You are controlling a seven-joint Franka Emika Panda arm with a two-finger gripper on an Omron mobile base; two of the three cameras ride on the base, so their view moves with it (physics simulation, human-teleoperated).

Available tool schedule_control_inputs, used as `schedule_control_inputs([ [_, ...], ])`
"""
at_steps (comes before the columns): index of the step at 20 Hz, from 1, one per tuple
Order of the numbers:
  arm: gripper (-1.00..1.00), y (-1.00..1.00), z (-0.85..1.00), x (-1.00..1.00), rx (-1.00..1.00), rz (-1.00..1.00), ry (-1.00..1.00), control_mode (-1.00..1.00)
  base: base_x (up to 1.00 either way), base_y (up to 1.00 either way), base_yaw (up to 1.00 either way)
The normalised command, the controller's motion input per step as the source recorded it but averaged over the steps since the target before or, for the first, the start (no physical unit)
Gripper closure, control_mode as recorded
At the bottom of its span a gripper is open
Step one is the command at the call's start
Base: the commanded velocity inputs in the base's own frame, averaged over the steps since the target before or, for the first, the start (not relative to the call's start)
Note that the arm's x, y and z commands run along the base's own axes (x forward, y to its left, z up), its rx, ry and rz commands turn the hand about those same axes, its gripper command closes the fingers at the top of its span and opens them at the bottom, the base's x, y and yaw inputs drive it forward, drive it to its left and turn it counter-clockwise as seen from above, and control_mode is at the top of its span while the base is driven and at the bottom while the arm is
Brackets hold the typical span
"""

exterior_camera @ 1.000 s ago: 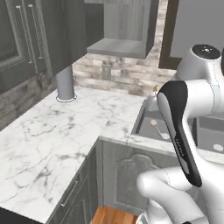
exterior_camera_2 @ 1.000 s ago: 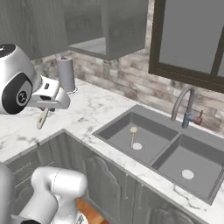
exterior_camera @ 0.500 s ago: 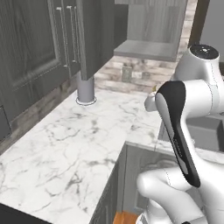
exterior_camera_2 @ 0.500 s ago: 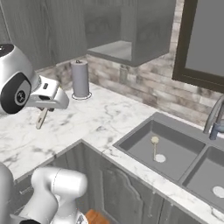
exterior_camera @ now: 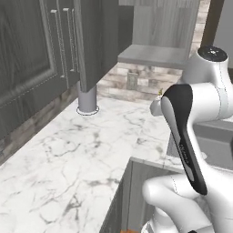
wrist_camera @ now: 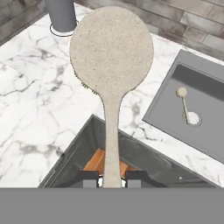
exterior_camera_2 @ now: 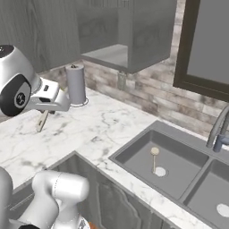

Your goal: Pick up the dish brush and dish brush from the sink, and place them back in the cabinet, and close the cabinet door.

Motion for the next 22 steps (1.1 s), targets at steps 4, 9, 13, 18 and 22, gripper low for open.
schedule_control_inputs([
  [4, 1.0, 0.0, 0.0, 0.0, 0.0, 0.0, 0.0, 1.0, 0.49, -0.11, 0.0],
  [9, 1.0, 0.0, 0.0, 0.0, 0.0, 0.0, 0.0, 1.0, 0.54, -0.07, 0.0],
  [13, 1.0, 0.0, 0.0, 0.0, 0.0, 0.0, 0.0, 1.0, 0.42, 0.0, 0.0],
  [18, 1.0, 0.0, 0.0, 0.0, 0.0, 0.0, 0.0, 1.0, 0.43, 0.0, 0.0],
  [22, 1.0, 0.0, 0.0, 0.0, 0.0, 0.0, 0.0, 1.0, 0.28, 0.0, 0.0],
])
